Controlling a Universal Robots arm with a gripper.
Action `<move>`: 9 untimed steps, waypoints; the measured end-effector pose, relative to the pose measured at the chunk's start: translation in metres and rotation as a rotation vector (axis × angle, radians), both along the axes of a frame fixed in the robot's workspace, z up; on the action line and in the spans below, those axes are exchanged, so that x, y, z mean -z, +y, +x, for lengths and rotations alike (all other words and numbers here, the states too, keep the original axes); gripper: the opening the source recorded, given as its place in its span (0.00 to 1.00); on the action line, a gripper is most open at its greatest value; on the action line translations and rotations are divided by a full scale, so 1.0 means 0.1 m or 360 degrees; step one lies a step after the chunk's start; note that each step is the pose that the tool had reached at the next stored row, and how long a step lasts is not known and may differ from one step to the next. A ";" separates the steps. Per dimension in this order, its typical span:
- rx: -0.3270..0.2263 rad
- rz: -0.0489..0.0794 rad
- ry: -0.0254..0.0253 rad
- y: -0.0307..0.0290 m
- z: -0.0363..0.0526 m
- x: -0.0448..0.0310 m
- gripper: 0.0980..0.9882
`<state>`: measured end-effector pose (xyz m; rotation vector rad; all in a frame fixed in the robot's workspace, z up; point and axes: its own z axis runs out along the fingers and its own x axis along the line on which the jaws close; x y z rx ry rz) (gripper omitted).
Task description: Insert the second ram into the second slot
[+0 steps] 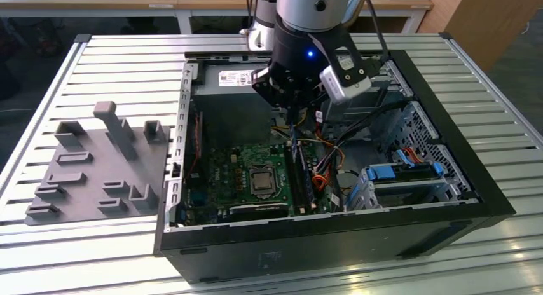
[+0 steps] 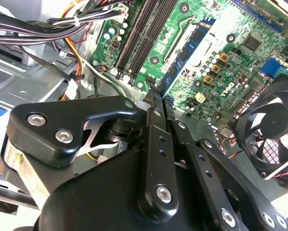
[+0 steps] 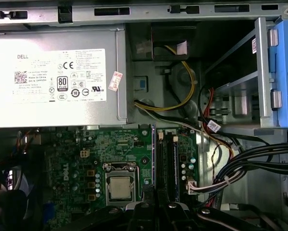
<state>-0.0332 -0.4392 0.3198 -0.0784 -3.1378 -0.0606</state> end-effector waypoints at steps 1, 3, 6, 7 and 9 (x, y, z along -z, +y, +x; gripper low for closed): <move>0.0000 0.0000 0.00000 0.000 0.000 0.003 0.04; 0.0000 0.0000 -0.00001 0.000 0.000 0.008 0.04; 0.0000 0.0000 -0.00001 0.000 0.000 0.015 0.04; 0.0000 0.0000 -0.00001 0.000 0.000 0.018 0.04; 0.0000 0.0000 0.00000 0.000 0.000 0.023 0.04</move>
